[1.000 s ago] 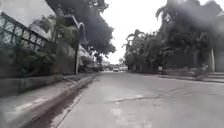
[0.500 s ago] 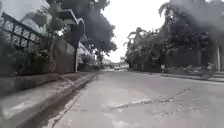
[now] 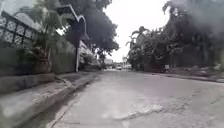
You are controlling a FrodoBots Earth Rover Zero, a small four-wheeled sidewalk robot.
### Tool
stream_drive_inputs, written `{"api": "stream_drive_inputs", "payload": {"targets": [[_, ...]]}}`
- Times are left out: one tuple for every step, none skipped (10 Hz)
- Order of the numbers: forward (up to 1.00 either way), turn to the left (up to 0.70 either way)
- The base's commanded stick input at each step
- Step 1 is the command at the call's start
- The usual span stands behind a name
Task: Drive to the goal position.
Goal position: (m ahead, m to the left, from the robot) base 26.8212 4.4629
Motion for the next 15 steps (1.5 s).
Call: {"api": "stream_drive_inputs", "payload": {"targets": [[0.7,0.0],[0.7,0.0],[0.7,0.0],[0.7,0.0],[0.7,-0.24],[0.7,-0.32],[0.7,-0.29],[0.7,-0.15],[0.7,0.0],[0.7,0.0],[0.7,0.0],[0.7,0.0],[0.7,-0.01],[0.7,-0.04],[0.7,-0.21]]}}
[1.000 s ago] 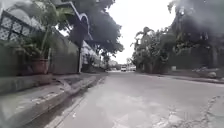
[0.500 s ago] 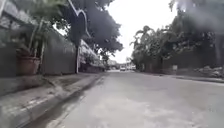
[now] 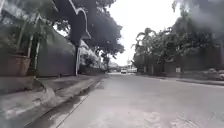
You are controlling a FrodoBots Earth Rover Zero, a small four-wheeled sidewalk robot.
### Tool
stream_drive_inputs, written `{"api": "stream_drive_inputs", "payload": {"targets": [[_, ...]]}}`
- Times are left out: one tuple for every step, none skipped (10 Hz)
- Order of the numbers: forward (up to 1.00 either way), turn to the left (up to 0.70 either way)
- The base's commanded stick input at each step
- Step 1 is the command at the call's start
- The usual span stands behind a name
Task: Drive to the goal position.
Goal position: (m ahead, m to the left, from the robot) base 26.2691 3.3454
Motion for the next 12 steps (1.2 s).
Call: {"api": "stream_drive_inputs", "payload": {"targets": [[0.7,-0.14],[0.7,0.0],[0.7,0.0],[0.7,0.0],[0.7,0.0],[0.7,0.0],[0.7,0.0],[0.7,0.0],[0.7,0.0],[0.7,-0.05],[0.7,-0.33],[0.7,-0.23]]}}
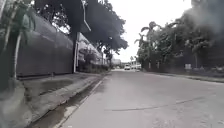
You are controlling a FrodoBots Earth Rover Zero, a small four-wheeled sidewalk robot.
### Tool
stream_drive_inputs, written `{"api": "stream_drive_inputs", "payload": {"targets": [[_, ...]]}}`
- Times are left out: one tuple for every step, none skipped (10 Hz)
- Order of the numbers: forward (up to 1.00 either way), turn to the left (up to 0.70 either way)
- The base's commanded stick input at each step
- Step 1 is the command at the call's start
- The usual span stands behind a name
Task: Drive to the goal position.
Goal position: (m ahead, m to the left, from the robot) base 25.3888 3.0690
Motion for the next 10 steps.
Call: {"api": "stream_drive_inputs", "payload": {"targets": [[0.7,-0.13],[0.7,0.0],[0.7,0.0],[0.7,0.0],[0.7,0.0],[0.7,0.0],[0.7,-0.21],[0.7,-0.04],[0.7,-0.01],[0.7,0.0]]}}
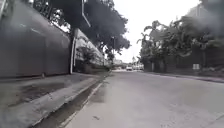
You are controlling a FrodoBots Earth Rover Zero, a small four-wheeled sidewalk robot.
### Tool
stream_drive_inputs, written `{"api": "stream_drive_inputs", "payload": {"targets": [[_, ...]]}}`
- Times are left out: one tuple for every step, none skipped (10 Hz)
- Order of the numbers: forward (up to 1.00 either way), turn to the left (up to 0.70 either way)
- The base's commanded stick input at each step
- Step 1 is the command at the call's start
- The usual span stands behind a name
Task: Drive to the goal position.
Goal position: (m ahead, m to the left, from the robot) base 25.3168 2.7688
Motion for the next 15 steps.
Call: {"api": "stream_drive_inputs", "payload": {"targets": [[0.7,0.0],[0.7,0.0],[0.7,0.0],[0.7,0.0],[0.7,0.0],[0.7,0.0],[0.7,-0.03],[0.7,-0.11],[0.7,-0.19],[0.7,-0.27],[0.7,-0.12],[0.7,0.0],[0.7,0.0],[0.7,0.0],[0.7,0.0]]}}
